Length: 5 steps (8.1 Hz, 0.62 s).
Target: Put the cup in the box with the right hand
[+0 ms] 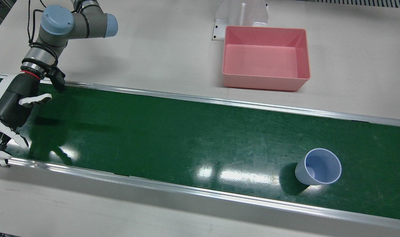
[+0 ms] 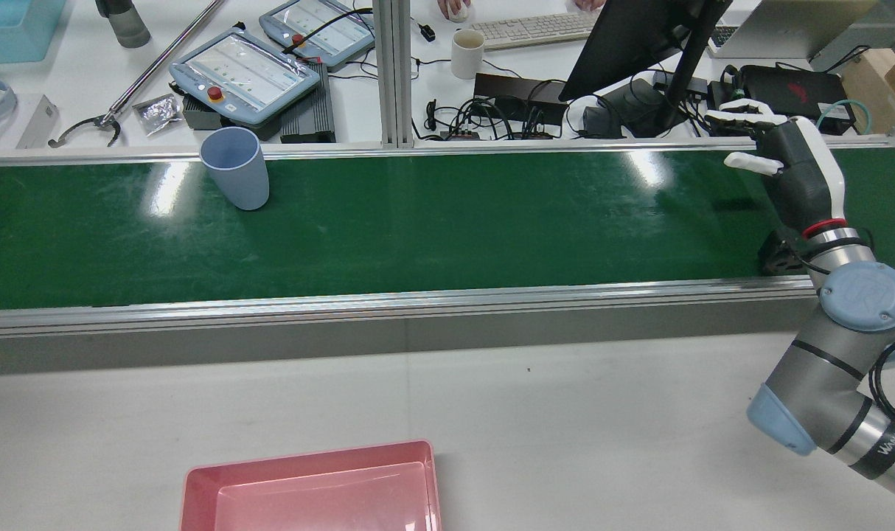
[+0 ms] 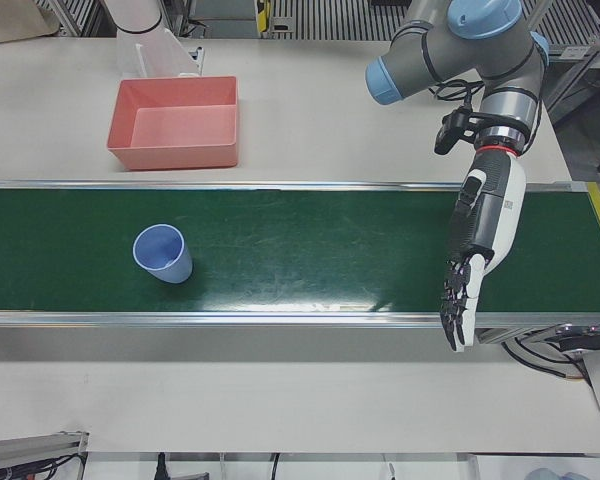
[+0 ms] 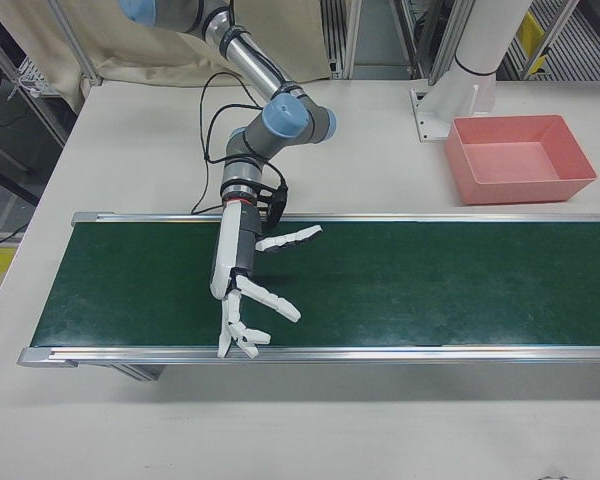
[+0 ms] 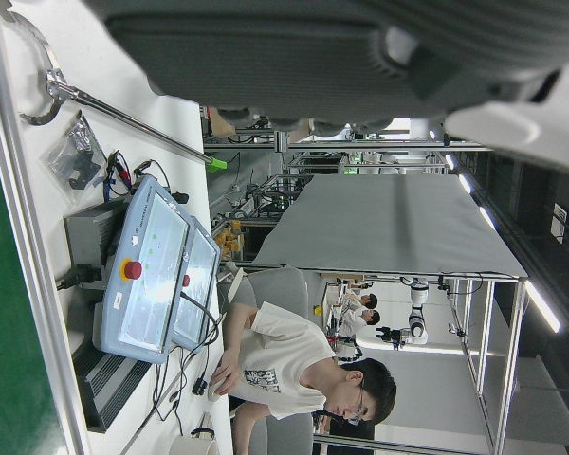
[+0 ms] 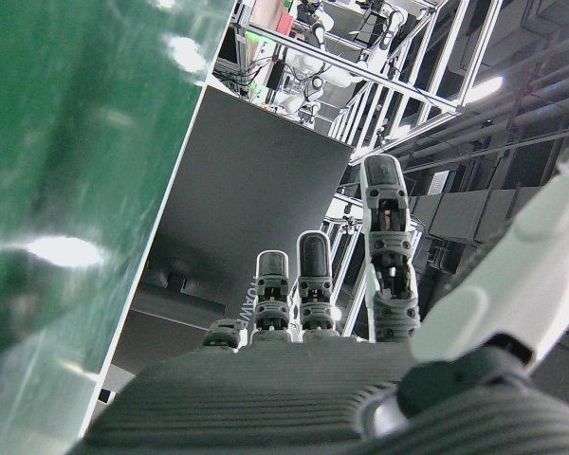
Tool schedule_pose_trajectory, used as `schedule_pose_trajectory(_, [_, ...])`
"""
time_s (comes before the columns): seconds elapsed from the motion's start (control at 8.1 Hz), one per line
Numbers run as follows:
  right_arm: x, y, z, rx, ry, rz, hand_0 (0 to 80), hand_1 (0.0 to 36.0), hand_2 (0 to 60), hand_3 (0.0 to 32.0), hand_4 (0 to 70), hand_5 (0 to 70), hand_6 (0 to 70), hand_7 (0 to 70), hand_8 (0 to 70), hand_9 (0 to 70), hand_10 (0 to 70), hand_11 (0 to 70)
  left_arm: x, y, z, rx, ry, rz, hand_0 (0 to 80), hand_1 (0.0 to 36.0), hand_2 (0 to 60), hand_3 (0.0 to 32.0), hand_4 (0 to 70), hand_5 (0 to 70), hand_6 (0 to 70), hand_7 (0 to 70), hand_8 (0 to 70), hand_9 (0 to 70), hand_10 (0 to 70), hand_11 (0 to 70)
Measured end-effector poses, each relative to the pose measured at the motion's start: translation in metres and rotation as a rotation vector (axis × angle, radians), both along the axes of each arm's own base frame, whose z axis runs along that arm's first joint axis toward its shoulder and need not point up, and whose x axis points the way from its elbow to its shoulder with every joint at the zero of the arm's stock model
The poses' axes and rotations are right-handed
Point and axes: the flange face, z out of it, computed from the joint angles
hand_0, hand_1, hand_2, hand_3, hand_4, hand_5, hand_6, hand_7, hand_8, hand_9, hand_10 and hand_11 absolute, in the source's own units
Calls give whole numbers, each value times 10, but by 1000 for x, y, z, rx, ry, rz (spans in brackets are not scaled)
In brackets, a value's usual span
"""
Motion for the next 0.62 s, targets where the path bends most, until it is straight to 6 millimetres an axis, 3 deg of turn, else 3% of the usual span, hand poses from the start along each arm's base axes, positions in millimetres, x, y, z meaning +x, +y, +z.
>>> schedule_pose_trajectory(0.25, [-1, 2, 1, -20, 20, -6, 408, 0, 48, 12, 467, 6, 77, 449, 98, 207, 0, 0, 0, 0, 0, 0, 0, 0, 0, 0, 0, 0, 0, 0, 0, 0, 0, 0, 0, 0])
schedule_pose_trajectory(0.62, [-6, 6, 3, -47, 47, -18, 412, 3, 44, 18, 449, 8, 75, 441, 98, 205, 0, 0, 0, 0, 0, 0, -1, 0, 0, 0, 0, 0, 0, 0, 0, 0, 0, 0, 0, 0])
